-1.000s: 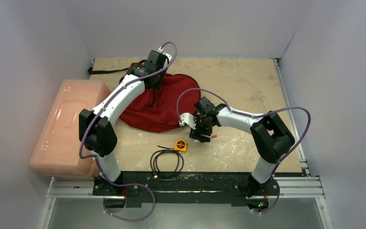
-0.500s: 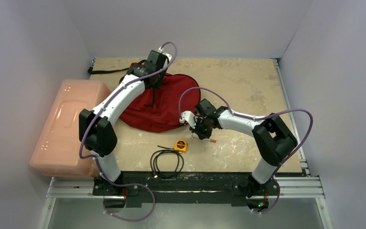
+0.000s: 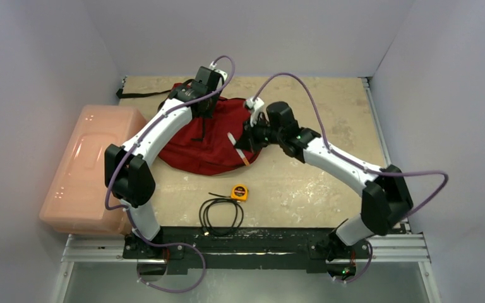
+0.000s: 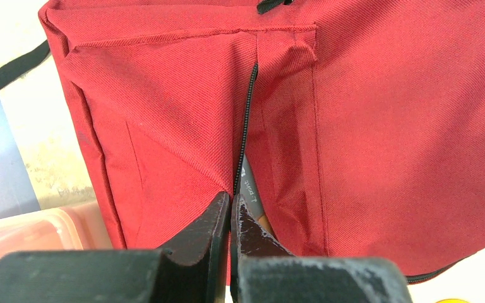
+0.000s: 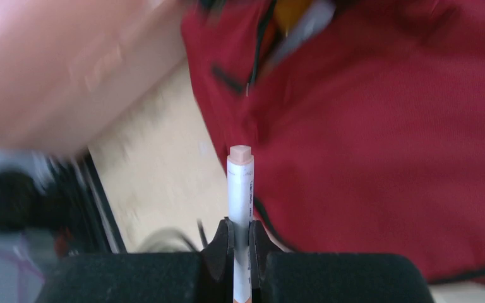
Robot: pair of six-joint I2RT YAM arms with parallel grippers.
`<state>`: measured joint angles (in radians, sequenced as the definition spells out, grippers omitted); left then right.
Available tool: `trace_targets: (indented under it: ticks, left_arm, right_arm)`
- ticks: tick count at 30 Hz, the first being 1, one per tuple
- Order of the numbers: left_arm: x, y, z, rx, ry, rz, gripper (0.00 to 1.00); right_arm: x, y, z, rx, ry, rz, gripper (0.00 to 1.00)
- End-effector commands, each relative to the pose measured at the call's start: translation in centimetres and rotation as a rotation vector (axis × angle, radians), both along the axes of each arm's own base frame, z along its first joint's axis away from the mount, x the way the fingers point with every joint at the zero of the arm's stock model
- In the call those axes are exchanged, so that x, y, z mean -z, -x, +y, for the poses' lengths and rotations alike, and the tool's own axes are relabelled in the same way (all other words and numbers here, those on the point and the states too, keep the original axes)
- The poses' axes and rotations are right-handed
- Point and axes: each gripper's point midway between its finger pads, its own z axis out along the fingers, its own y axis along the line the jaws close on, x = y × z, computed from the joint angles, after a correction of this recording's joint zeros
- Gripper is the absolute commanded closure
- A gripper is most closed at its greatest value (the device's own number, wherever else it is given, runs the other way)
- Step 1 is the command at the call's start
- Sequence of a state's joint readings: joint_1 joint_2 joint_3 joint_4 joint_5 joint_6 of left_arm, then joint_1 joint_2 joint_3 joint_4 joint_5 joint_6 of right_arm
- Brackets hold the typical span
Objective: Pack the student bag
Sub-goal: Place the stationery in the student bag.
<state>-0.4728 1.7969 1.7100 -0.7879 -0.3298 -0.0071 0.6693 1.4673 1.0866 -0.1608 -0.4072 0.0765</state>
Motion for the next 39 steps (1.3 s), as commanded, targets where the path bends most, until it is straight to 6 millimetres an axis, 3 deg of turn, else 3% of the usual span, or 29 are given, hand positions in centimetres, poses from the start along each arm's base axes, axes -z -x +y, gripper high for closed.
trace_targets:
  ticks: [1, 5, 11, 15, 22, 26, 34, 35, 37, 39]
  left_arm:
    - [-2.0, -0.4, -0.6, 0.001, 0.024, -0.062, 1.00]
    - [-2.2, -0.4, -1.0, 0.019, 0.039, -0.072, 1.00]
    - [-2.5, -0.3, -1.1, 0.047, 0.022, -0.083, 1.00]
    - [-2.4, -0.3, -1.4, 0.061, 0.031, -0.079, 1.00]
    - [-2.6, -0.3, -1.2, 0.065, 0.017, -0.085, 1.00]
    - [-3.0, -0.3, -0.8, 0.061, 0.001, -0.096, 1.00]
    - [-3.2, -0.5, 0.7, 0.019, -0.081, -0.120, 1.00]
    - [-3.1, -0.5, 0.7, 0.026, -0.083, -0.118, 1.00]
    - [-3.0, -0.5, 0.3, 0.035, -0.065, -0.113, 1.00]
    - [-2.8, -0.5, -0.1, 0.040, -0.048, -0.102, 1.00]
  right_arm:
    - [-4.5, -6.4, 4.7, 0.257, -0.414, 0.392, 1.00]
    - [-4.3, -8.7, 8.2, 0.205, -0.654, 0.634, 1.00]
    - [-3.7, -12.9, 11.1, 0.211, -0.737, 0.670, 1.00]
    - [-3.1, -14.4, 13.0, 0.207, -0.768, 0.658, 1.00]
    - [-4.6, -17.7, 14.8, 0.218, -0.963, 0.509, 1.00]
    - [-3.7, -19.6, 16.0, 0.248, -1.023, 0.345, 1.00]
    - [-1.6, -20.6, 17.6, 0.333, -1.066, 0.209, 1.00]
    - [-1.4, -20.4, 17.5, 0.330, -1.050, 0.203, 0.94]
    - [-1.0, -20.0, 17.2, 0.344, -0.978, 0.193, 0.70]
    - [-0.6, -19.2, 16.7, 0.344, -0.889, 0.195, 0.57]
